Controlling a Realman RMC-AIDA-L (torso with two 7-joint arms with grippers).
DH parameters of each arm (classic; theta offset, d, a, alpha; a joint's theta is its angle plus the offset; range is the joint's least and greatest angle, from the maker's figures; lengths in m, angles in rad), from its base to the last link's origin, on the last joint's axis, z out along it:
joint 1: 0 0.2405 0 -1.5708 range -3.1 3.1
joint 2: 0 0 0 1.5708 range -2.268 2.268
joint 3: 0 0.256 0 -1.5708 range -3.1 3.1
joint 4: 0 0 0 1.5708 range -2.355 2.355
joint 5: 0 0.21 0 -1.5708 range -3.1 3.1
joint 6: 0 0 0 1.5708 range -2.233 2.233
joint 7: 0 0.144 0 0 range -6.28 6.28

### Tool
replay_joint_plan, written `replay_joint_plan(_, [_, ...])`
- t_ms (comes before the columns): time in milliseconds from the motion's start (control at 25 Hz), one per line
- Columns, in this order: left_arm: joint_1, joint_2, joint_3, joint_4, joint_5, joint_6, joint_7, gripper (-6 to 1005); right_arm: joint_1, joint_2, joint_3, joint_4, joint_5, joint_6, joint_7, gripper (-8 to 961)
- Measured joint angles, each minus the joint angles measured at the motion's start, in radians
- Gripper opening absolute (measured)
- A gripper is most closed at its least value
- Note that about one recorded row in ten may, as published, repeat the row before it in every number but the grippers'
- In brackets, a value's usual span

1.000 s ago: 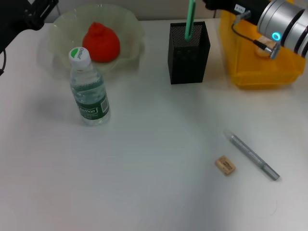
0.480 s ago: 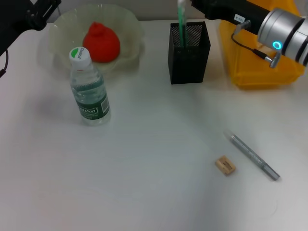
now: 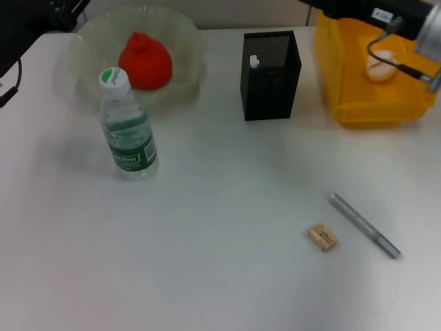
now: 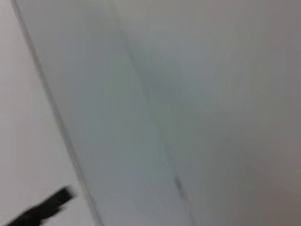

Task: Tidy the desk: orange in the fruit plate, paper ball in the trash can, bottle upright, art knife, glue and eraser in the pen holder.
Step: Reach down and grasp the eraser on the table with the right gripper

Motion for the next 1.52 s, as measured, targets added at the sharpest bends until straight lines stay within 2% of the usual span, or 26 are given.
replay_joint_plan(40, [-0.003,0.000,0.000,0.000,0.001,-0.001,0.000,517,-0.012,-0.003,-0.003,-0.052,-0.035,-0.041,0.036,582])
replay_joint_plan(80, [-0.005,0.000,0.001,-0.001,0.001,-0.002,0.000,517,-0.024,-0.011,-0.001,-0.158,-0.141,-0.152,0.110,589])
replay_joint_plan(120, [-0.008,0.000,0.001,-0.004,0.001,-0.004,0.000,517,-0.024,-0.011,-0.001,-0.158,-0.141,-0.152,0.110,591])
replay_joint_plan(160, [-0.011,0.000,0.001,-0.007,0.000,-0.005,0.000,517,-0.015,-0.023,0.001,-0.244,-0.266,-0.267,0.194,592])
replay_joint_plan(200, [-0.012,0.000,0.000,-0.010,0.000,-0.006,0.000,517,-0.015,-0.023,0.001,-0.244,-0.266,-0.267,0.194,594])
replay_joint_plan(320, [-0.021,0.000,-0.005,-0.013,-0.002,-0.008,-0.002,517,0.023,-0.034,-0.003,-0.356,-0.476,-0.390,0.334,598])
replay_joint_plan(480, [-0.034,-0.001,-0.006,-0.018,-0.008,-0.010,-0.010,517,0.077,-0.027,-0.029,-0.464,-0.702,-0.473,0.443,605])
replay_joint_plan(520, [-0.039,-0.002,-0.002,-0.025,-0.036,-0.007,-0.011,517,0.105,-0.022,-0.057,-0.499,-0.803,-0.500,0.472,606])
replay_joint_plan(560, [-0.040,-0.003,-0.001,-0.028,-0.048,-0.006,-0.011,517,0.105,-0.022,-0.057,-0.499,-0.803,-0.500,0.472,608])
replay_joint_plan(680, [-0.040,-0.004,0.002,-0.033,-0.066,-0.004,-0.012,517,0.153,-0.019,-0.113,-0.502,-0.936,-0.526,0.506,612])
replay_joint_plan(720, [-0.042,-0.005,0.002,-0.041,-0.078,-0.004,-0.012,517,0.182,-0.016,-0.169,-0.483,-1.007,-0.543,0.518,614])
replay_joint_plan(800, [-0.049,-0.006,0.002,-0.062,-0.094,-0.008,-0.012,517,0.193,-0.012,-0.200,-0.475,-1.038,-0.550,0.522,624])
replay_joint_plan(920, [-0.055,-0.006,0.002,-0.083,-0.095,-0.018,-0.012,517,0.208,0.008,-0.330,-0.464,-1.152,-0.551,0.531,639])
replay_joint_plan(1040, [-0.061,-0.006,0.001,-0.105,-0.095,-0.020,-0.012,516,0.209,0.011,-0.381,-0.457,-1.173,-0.537,0.531,654])
replay_joint_plan(1520, [-0.067,-0.008,-0.007,-0.155,-0.096,-0.015,-0.002,514,0.222,0.015,-0.551,-0.326,-1.122,-0.458,0.511,665])
